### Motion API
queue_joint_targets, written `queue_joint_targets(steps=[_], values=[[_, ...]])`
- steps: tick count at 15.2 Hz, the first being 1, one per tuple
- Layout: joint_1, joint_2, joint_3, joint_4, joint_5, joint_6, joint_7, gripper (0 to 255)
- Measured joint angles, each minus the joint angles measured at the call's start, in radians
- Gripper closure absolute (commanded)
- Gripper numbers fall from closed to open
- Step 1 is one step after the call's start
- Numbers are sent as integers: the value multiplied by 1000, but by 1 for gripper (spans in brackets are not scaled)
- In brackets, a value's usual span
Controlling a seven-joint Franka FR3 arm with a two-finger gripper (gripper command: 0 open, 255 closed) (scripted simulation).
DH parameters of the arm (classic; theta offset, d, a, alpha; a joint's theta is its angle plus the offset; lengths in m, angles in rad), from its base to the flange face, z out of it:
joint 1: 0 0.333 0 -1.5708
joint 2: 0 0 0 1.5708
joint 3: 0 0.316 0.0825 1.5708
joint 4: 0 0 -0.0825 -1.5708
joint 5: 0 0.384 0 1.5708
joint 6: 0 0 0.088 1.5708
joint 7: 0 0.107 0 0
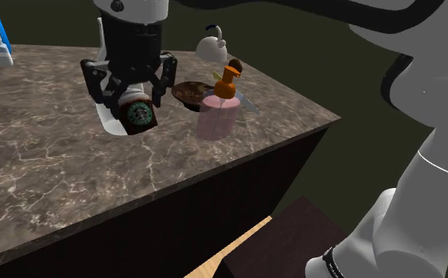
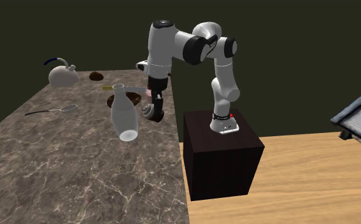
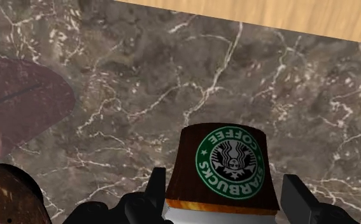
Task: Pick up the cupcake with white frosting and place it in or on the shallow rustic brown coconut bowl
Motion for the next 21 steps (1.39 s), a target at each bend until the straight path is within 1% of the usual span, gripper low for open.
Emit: queue_joint_targets(steps=[6, 7, 9, 11, 13, 14, 17, 20, 21], values=[[26, 34, 3, 121, -22, -93, -3, 255], [17, 30, 0, 121, -19, -94, -15, 255], [-18, 11, -13, 107, -2, -89, -57, 255], [-63, -21, -28, 66, 23, -65, -106, 255], [-92, -24, -43, 62, 31, -58, -148, 255], [-114, -41, -53, 37, 43, -42, -174, 255], [-160, -45, -80, 52, 56, -48, -249, 255], [-205, -58, -106, 28, 73, -25, -314, 255], [-216, -46, -114, 43, 71, -26, -335, 255]])
